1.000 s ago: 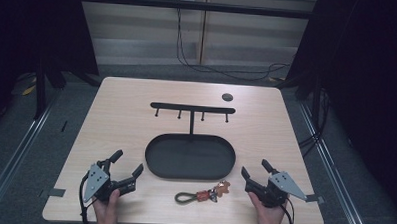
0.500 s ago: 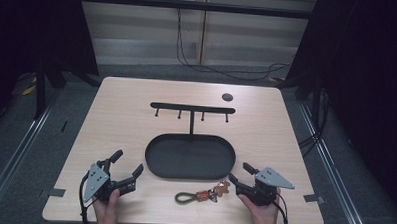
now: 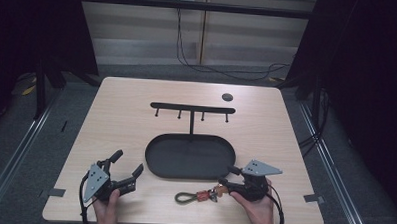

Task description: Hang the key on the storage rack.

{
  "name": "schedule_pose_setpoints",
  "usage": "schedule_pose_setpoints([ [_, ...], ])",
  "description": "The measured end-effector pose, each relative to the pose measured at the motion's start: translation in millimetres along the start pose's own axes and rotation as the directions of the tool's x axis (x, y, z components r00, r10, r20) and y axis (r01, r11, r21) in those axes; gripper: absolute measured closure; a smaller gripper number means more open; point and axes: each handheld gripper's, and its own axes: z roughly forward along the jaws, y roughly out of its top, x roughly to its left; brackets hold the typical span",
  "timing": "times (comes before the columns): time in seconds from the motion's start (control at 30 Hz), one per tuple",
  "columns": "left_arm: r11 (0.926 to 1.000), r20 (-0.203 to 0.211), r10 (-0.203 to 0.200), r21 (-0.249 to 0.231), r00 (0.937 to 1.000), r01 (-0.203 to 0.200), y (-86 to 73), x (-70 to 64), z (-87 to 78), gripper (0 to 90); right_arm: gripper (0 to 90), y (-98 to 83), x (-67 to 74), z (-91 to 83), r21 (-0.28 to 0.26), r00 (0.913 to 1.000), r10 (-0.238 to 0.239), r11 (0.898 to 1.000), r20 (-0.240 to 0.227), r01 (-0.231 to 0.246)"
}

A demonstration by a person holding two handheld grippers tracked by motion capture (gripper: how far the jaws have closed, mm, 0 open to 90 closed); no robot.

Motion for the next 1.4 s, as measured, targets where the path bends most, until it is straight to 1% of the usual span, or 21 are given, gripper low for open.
schedule_pose_setpoints([
  [0.03, 1.0, -0.001, -0.001, 0.0, 1.0, 0.001, 0.0, 0.1, 0.0, 15.8, 45.0, 3.4, -0.2, 0.8, 0.012, 1.0, 0.005, 1.0, -0.007, -0.005],
  [0.07, 1.0, 0.0, -0.001, 0.0, 1.0, 0.001, 0.0, 0.1, 0.0, 15.8, 45.4, 6.1, -1.5, 1.7, 0.024, 0.9993, 0.018, 1.0, -0.033, -0.017],
  [0.17, 1.0, 0.0, -0.001, -0.001, 1.0, 0.001, 0.0, 0.0, 0.0, 15.8, 46.3, 15.0, -0.5, 4.4, 0.05, 0.9973, 0.023, 0.999, -0.07, -0.019],
  [0.27, 1.0, 0.0, -0.002, 0.001, 1.0, 0.002, 0.0, 0.1, -0.1, 15.8, 46.2, 24.9, 3.3, 8.2, 0.078, 0.9959, -0.002, 0.997, -0.09, 0.009],
  [0.37, 1.0, -0.002, -0.005, -0.001, 1.0, 0.005, 0.0, 0.0, 0.0, 15.8, 46.2, 31.8, 4.6, 13.6, 0.093, 0.9907, 0.009, 0.996, -0.136, 0.004],
  [0.43, 1.0, -0.001, -0.007, -0.002, 1.0, 0.007, 0.0, -0.1, 0.1, 15.8, 46.3, 35.4, 6.4, 17.4, 0.112, 0.9883, -0.004, 0.993, -0.152, 0.022],
  [0.53, 1.0, 0.001, -0.001, 0.0, 1.0, 0.001, -0.1, 0.0, -0.2, 15.8, 48.2, 39.5, 8.6, 22.5, 0.133, 0.9862, -0.012, 0.99, -0.165, 0.035],
  [0.6, 1.0, 0.0, 0.001, -0.001, 1.0, -0.001, 0.0, 0.1, -0.1, 15.8, 47.3, 41.9, 10.5, 24.7, 0.148, 0.9901, -0.015, 0.988, -0.139, 0.036],
  [0.67, 1.0, 0.002, -0.001, 0.0, 1.0, 0.001, 0.0, 0.1, -0.1, 15.8, 47.3, 45.3, 12.2, 27.0, 0.155, 0.9841, -0.015, 0.987, -0.177, 0.043],
  [0.73, 1.0, 0.001, -0.002, 0.001, 1.0, 0.002, 0.0, 0.2, -0.2, 15.8, 47.7, 49.4, 14.7, 28.1, 0.166, 0.983, -0.032, 0.984, -0.181, 0.063],
  [0.8, 1.0, 0.0, -0.002, 0.0, 1.0, 0.002, 0.0, 0.1, -0.1, 15.8, 48.2, 53.4, 14.8, 30.2, 0.193, 0.9747, -0.003, 0.98, -0.224, 0.047],
  [0.87, 1.0, -0.001, -0.001, 0.001, 1.0, 0.001, 0.0, 0.1, -0.1, 15.8, 52.0, 56.4, 17.2, 31.8, 0.229, 0.9708, -0.002, 0.972, -0.24, 0.058],
  [0.93, 1.0, -0.002, -0.007, -0.003, 1.0, 0.007, -0.1, -0.2, 0.1, 15.8, 54.6, 58.5, 19.4, 34.9, 0.272, 0.9626, -0.006, 0.959, -0.271, 0.083],
  [0.97, 1.0, -0.001, -0.001, 0.0, 1.0, 0.001, 0.0, 0.1, -0.1, 15.8, 54.7, 59.5, 20.2, 37.9, 0.3, 0.9565, -0.003, 0.949, -0.292, 0.095],
  [1.03, 1.0, -0.001, -0.001, 0.0, 1.0, 0.001, 0.0, 0.0, -0.1, 15.8, 55.3, 61.2, 22.3, 42.1, 0.334, 0.9501, -0.009, 0.935, -0.312, 0.118],
  [1.07, 1.0, 0.0, -0.001, -0.001, 1.0, 0.001, 0.0, 0.0, 0.0, 15.8, 55.8, 62.5, 23.5, 43.3, 0.347, 0.9505, -0.011, 0.93, -0.31, 0.124],
  [1.13, 1.0, 0.0, 0.0, -0.001, 1.0, 0.0, 0.0, 0.0, 0.0, 15.9, 58.7, 64.5, 24.7, 46.7, 0.353, 0.9458, -0.034, 0.923, -0.323, 0.154],
  [1.2, 1.0, 0.0, -0.001, -0.001, 1.0, 0.001, 0.0, 0.0, 0.0, 15.8, 61.1, 66.6, 27.0, 49.2, 0.364, 0.9452, -0.044, 0.916, -0.324, 0.168],
  [1.3, 1.0, -0.004, 0.002, 0.0, 1.0, -0.002, 0.0, 0.0, -0.3, 15.9, 64.8, 69.7, 30.8, 53.9, 0.391, 0.94, -0.057, 0.9, -0.336, 0.195],
  [1.37, 1.0, -0.003, 0.003, 0.0, 1.0, -0.003, 0.0, 0.0, -0.3, 15.8, 65.3, 71.9, 34.0, 56.3, 0.41, 0.9369, -0.073, 0.885, -0.342, 0.219],
  [1.4, 1.0, -0.003, 0.003, 0.0, 1.0, -0.003, 0.0, 0.0, -0.3, 15.8, 65.3, 72.5, 35.0, 57.8, 0.411, 0.9323, -0.081, 0.881, -0.352, 0.232],
])
